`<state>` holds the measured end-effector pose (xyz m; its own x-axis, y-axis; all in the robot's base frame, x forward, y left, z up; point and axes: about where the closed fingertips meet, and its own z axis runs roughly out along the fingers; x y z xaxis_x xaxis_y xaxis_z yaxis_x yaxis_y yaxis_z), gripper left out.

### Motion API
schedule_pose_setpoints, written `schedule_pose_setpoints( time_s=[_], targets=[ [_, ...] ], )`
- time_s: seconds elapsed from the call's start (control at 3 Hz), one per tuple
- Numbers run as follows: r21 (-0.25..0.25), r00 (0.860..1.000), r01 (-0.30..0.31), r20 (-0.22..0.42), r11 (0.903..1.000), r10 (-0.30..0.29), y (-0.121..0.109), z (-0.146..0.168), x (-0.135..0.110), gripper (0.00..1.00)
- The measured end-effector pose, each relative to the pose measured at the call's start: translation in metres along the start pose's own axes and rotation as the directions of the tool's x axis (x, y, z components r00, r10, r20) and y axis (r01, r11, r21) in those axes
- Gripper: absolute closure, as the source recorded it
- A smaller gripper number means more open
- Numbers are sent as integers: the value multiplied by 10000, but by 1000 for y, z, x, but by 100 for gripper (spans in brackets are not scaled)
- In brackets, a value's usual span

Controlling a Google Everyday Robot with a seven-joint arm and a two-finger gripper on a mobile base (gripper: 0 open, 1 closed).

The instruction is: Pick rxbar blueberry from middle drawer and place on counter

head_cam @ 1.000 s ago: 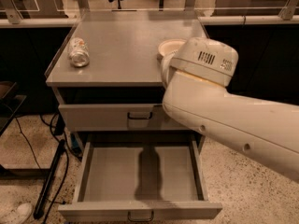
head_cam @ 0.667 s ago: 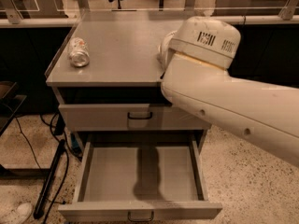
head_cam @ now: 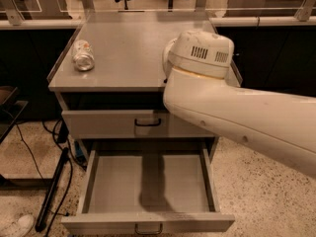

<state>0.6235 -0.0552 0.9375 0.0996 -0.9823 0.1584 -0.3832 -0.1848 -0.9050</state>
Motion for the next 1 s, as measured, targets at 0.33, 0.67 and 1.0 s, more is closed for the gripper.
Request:
schedule_pose_setpoints(
  time_s=[0.33,0.67,1.0],
  targets=[
    [321,9999,-4,146,9995,0,-9,15,-10,100],
    [635,9994,104,336,9979,-125,-23,27,-20,100],
    [1112,9980,128,597,9937,-195,-49,41,-34,100]
  ],
)
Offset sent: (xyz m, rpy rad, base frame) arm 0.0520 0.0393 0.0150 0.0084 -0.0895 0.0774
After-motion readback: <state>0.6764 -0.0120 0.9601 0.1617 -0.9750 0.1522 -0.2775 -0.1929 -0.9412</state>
